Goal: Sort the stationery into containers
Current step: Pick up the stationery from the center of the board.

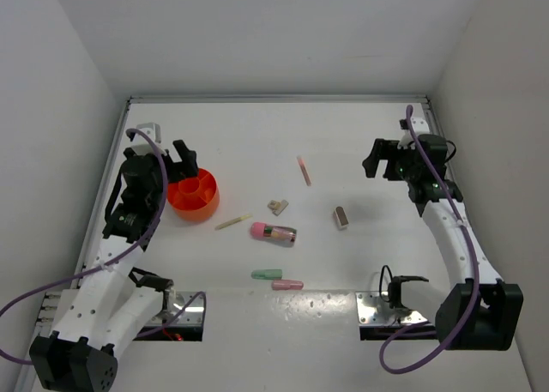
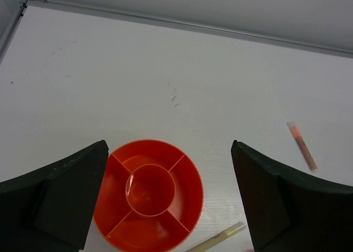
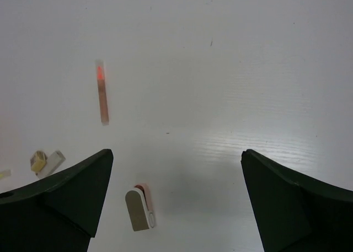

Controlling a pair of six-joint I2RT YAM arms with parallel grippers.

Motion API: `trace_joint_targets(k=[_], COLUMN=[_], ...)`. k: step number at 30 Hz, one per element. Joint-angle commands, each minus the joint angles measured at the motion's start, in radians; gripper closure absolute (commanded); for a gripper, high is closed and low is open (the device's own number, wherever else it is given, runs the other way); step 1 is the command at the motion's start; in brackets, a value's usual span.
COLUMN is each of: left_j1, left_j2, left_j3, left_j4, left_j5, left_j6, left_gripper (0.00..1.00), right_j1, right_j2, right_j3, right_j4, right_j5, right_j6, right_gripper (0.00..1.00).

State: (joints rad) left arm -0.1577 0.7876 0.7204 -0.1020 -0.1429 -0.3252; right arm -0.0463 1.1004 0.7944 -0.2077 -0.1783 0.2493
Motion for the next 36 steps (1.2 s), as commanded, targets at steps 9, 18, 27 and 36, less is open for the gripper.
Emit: trace_joint_targets(k=[9, 18, 27, 36], left_j1=[-0.006, -0.048, -0.057, -0.057], left_j2=[-0.027, 0.001, -0.027, -0.082], left_j3=[0.016, 0.016, 0.025, 0.016], left_j4=[0.064, 0.064, 0.028, 0.007], left_j5=[0.095, 0.192, -0.09, -0.321], left_j6=[0.018, 0.055, 0.026, -0.015], left_gripper=[0.13, 1.0, 0.03, 0.03], right_j1=[0.019, 0.055, 0.533, 0.799], right_j2=[0.055, 0.108, 0.444, 0.754], right_j3=[0.06, 0.117, 0.486, 0.719], right_j4=[-0.148, -0.236, -0.409, -0.415], right_j5=[-0.044, -0.668, -0.496, 0.043], right_j6=[-0.424, -0.545, -0.644, -0.528], right_gripper=[0.0, 1.0, 0.0, 0.04])
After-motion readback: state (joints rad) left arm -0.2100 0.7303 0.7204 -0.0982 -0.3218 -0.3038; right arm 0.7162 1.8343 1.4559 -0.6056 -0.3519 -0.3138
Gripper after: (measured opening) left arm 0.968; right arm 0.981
